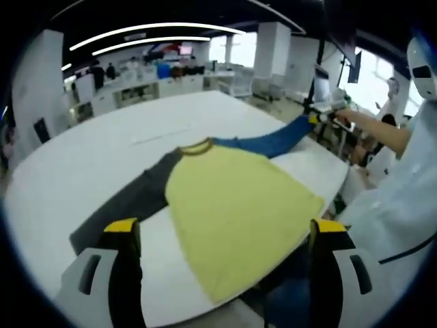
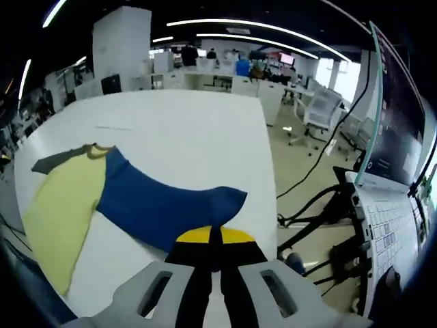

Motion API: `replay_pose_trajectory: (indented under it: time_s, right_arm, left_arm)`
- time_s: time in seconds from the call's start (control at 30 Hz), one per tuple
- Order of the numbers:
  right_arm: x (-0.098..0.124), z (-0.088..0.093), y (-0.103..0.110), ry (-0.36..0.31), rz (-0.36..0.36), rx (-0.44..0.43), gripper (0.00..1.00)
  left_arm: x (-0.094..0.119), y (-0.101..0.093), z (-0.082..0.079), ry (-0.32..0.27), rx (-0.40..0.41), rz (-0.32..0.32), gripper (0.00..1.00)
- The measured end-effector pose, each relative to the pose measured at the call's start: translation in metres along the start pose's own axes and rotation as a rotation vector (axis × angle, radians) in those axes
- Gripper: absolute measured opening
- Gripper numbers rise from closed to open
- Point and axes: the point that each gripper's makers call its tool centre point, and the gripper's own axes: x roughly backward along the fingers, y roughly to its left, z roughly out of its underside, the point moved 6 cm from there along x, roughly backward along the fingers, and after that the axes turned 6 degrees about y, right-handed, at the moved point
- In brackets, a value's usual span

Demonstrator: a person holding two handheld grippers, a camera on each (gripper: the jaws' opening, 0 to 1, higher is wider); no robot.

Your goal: Fold the garment on the visible template until the final outline fits inside the template.

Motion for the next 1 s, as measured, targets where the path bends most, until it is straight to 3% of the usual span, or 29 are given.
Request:
replay_pose_trajectory:
  time_s: [0.23, 0.4, 0.5, 0.7, 1.0]
  right_arm:
    - [0.016, -0.021, 0.004, -0.027, 0.021, 0.044, 0.02]
    - [0.011, -0.040, -0.015, -0.046, 0.021, 0.071, 0.02]
    - [0.011, -0.050, -0.012, -0.068, 0.002, 0.094, 0.02]
    - [0.019, -0.075, 0.019, -0.104, -0.069, 0.154, 0.02]
    - [0.027, -0.112, 0.073, -0.224, -0.276, 0.134, 0.02]
  left_arm:
    - [0.000, 0.004, 0.003, -0.001, -0.003, 0.007, 0.99]
    - [0.002, 0.005, 0.002, -0.004, -0.014, 0.012, 0.99]
    - [0.006, 0.006, 0.000, -0.015, -0.013, 0.007, 0.99]
    - [0.007, 0.006, 0.004, -0.001, -0.019, 0.009, 0.99]
    - [0.009, 0.006, 0.005, -0.011, -0.019, 0.013, 0.99]
